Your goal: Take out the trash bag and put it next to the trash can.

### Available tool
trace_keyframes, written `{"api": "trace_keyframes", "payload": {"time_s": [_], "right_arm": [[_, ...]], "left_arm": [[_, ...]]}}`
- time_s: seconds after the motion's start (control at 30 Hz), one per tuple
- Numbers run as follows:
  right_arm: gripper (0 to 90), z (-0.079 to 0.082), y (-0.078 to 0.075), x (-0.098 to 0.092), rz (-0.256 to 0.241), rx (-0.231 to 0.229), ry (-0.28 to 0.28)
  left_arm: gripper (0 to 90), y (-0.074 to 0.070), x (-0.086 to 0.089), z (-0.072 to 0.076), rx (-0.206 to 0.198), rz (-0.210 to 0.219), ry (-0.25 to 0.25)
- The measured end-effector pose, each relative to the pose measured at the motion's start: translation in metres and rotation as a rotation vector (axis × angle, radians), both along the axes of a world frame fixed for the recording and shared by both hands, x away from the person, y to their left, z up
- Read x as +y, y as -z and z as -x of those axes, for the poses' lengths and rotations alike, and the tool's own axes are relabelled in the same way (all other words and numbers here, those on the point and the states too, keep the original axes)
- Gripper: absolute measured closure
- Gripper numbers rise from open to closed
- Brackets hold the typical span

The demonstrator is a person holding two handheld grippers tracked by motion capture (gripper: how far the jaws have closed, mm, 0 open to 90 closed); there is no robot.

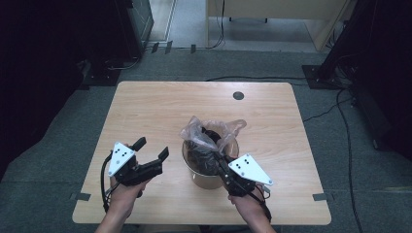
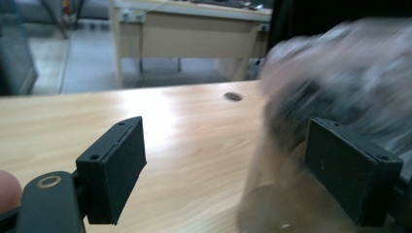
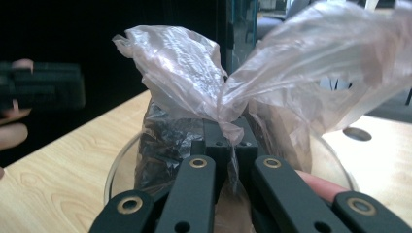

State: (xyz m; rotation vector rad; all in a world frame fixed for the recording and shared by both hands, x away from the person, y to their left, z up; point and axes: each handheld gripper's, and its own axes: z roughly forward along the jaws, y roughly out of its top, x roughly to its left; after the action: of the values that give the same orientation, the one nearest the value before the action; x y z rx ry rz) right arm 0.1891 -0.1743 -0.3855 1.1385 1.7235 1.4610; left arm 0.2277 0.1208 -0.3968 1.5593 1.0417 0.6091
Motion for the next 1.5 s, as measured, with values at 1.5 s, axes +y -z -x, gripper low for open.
{"api": "trace_keyframes", "payload": {"time_s": [1.5], "right_arm": [[90.0,0.011,-0.04,-0.02,-0.022,-0.544,0.268]], "left_arm": [[10.5,0.123,0.063,-0.016,0.395,-0.318,-0.209]]}}
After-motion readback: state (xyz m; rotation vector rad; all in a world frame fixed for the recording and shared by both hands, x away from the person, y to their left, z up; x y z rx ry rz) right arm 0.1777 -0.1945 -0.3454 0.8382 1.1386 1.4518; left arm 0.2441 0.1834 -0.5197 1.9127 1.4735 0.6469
